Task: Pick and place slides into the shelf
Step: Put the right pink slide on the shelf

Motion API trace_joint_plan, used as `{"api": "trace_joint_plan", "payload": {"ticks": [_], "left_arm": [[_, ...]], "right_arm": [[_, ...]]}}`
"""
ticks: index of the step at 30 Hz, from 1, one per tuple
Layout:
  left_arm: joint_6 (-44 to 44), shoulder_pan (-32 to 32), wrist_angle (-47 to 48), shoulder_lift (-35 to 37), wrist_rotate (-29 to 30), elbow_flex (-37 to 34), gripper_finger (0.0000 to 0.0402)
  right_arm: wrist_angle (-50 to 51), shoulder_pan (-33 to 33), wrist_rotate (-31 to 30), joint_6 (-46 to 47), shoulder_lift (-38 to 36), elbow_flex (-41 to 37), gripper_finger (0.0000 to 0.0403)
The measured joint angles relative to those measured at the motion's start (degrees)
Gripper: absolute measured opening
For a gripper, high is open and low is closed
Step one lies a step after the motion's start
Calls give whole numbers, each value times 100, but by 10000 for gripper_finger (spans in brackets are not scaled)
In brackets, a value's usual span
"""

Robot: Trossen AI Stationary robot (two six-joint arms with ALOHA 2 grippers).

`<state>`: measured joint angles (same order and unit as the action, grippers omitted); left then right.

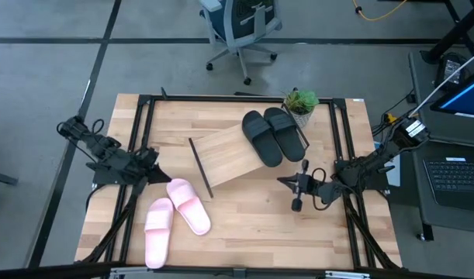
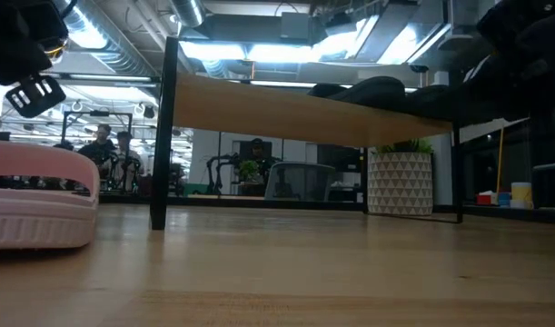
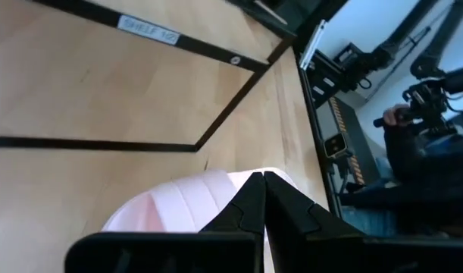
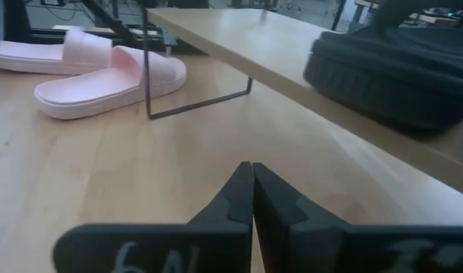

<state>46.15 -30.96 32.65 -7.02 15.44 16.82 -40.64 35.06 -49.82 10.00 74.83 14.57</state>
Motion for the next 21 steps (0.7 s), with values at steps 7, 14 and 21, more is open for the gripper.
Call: {"api": "trace_joint_plan", "payload": {"ticks": [7, 14, 21], "left_arm": [[466, 343, -6, -261, 4, -10, 0], [795, 584, -1, -624, -209, -202, 3], [458, 668, -9, -735, 53, -221, 58]], "right_arm": [[-26, -195, 210, 2, 0, 0, 7], [-37, -216, 343, -6, 0, 0, 7], [-37, -216, 351, 52, 0, 1, 7]]}}
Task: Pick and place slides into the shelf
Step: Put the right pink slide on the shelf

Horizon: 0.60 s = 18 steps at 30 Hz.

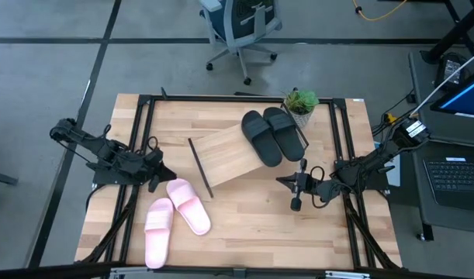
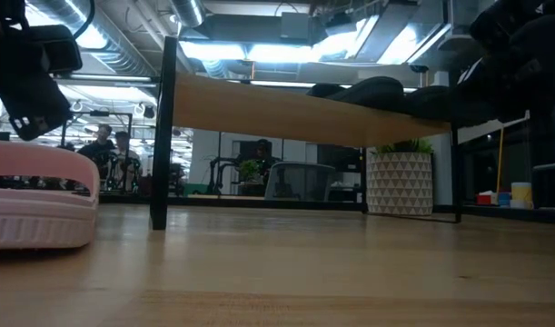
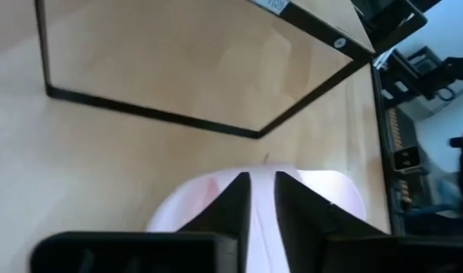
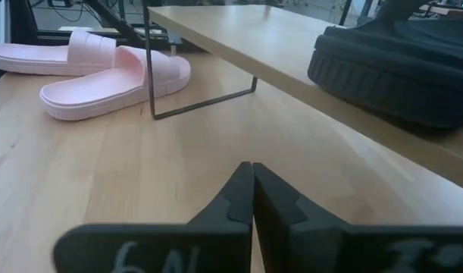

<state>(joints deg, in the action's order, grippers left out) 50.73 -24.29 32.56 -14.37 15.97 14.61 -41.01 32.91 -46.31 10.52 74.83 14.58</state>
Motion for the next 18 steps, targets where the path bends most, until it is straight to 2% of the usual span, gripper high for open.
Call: {"api": "trace_joint_plan", "payload": {"ticks": [5, 8, 14, 18], "left_arm": [[-279, 1, 0, 0, 25, 0, 106], [-285, 1, 0, -3, -284, 0, 121], [-279, 1, 1, -91, -343, 0, 127], [36, 1, -15, -258, -330, -42, 127]], "right_arm": [[0, 0, 48, 116, 0, 1, 7], [2, 2, 143, 122, 0, -1, 7], [1, 0, 143, 122, 0, 1, 7], [1, 0, 143, 122, 0, 1, 7]]}}
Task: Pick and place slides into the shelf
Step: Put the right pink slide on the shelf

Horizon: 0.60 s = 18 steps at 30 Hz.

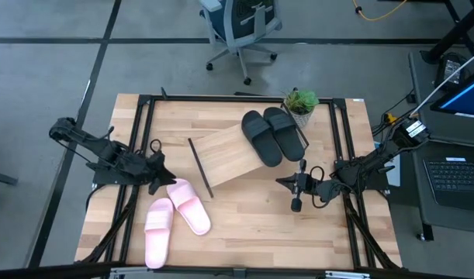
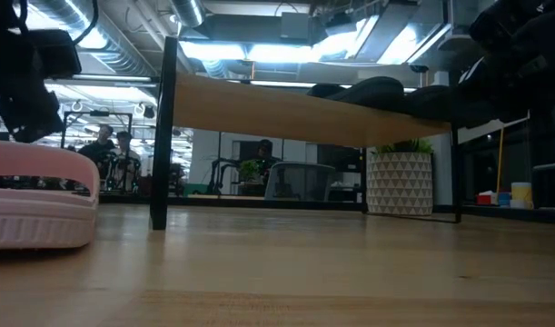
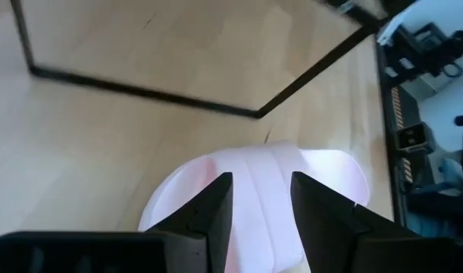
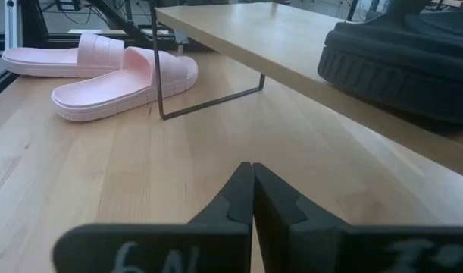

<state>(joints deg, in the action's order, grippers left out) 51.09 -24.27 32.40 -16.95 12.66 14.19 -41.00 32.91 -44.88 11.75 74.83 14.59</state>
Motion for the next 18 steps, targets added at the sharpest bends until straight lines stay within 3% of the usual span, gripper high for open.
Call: {"api": "trace_joint_plan", "payload": {"ticks": [9, 18], "left_arm": [[978, 0, -86, -340, -307, -355, 127], [1346, 0, -689, -386, -645, -619, 119]], "right_arm": [[1, 0, 0, 0, 0, 0, 7], [1, 0, 2, 0, 0, 0, 7]]}}
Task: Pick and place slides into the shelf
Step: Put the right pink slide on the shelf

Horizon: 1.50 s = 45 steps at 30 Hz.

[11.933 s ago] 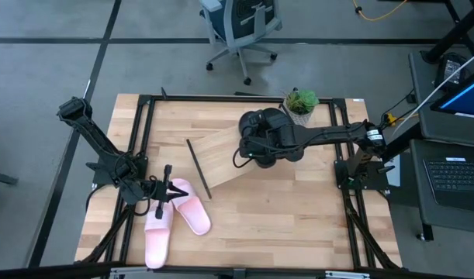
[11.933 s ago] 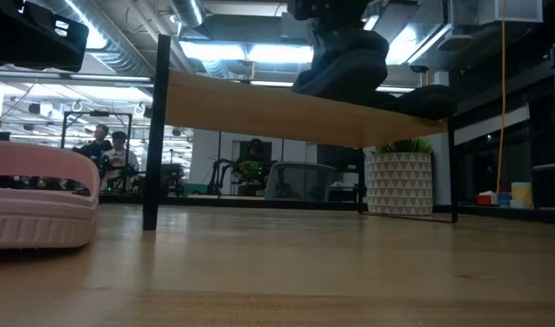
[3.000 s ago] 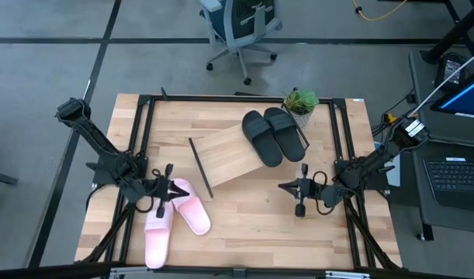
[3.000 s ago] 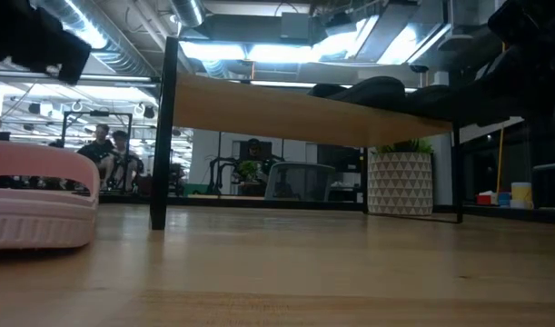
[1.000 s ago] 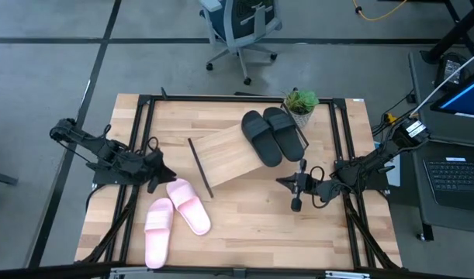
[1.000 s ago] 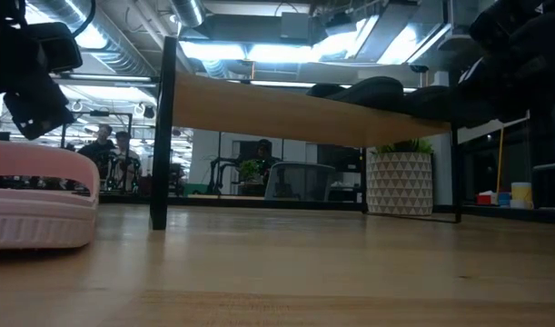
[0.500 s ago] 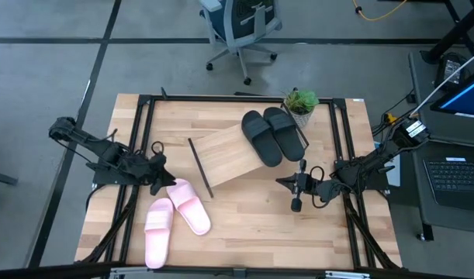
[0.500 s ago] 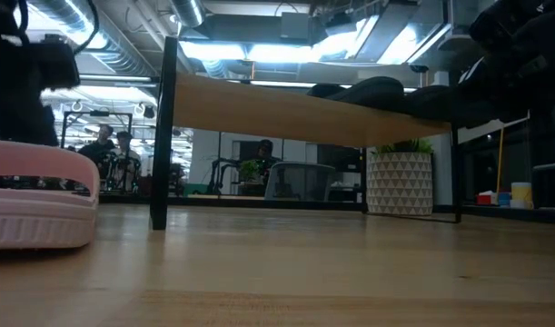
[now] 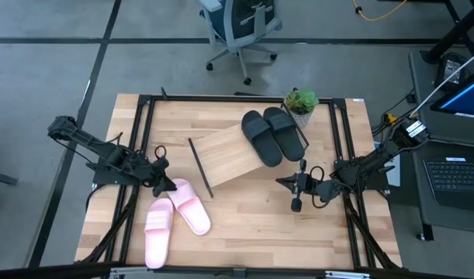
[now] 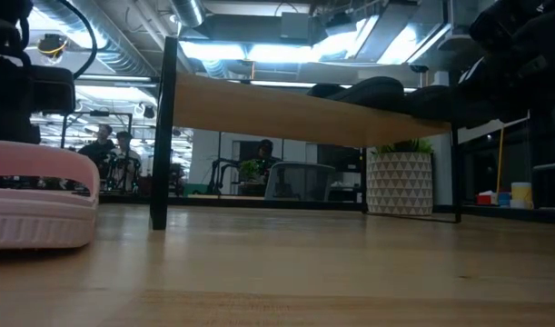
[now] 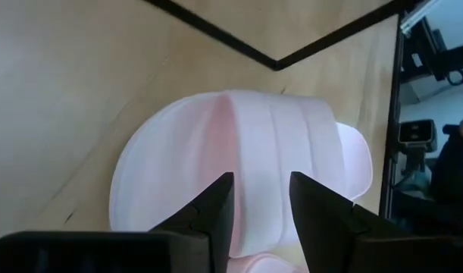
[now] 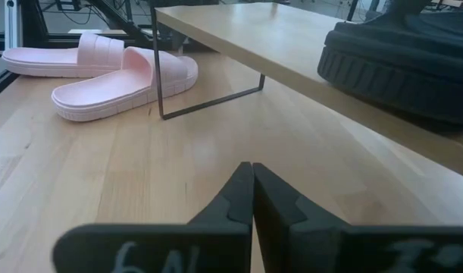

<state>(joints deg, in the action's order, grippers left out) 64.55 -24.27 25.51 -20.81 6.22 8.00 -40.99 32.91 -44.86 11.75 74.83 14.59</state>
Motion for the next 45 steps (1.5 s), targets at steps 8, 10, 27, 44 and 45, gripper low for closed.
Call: {"api": "trace_joint_plan", "payload": {"ticks": [8, 10, 27, 44, 45], "left_arm": [[142, 0, -78, -309, -1, -16, 110], [153, 0, -153, -404, -44, -16, 110], [286, 0, -1150, -1198, -482, -18, 110], [251, -2, -1575, -1443, -831, -18, 110], [249, -2, -1579, -1500, -831, -18, 110]], "right_arm": [[0, 0, 0, 0, 0, 0, 7], [0, 0, 0, 0, 0, 0, 7], [0, 0, 0, 0, 0, -2, 7], [0, 2, 2, 0, 0, -1, 7], [0, 0, 2, -2, 0, 0, 7]]}}
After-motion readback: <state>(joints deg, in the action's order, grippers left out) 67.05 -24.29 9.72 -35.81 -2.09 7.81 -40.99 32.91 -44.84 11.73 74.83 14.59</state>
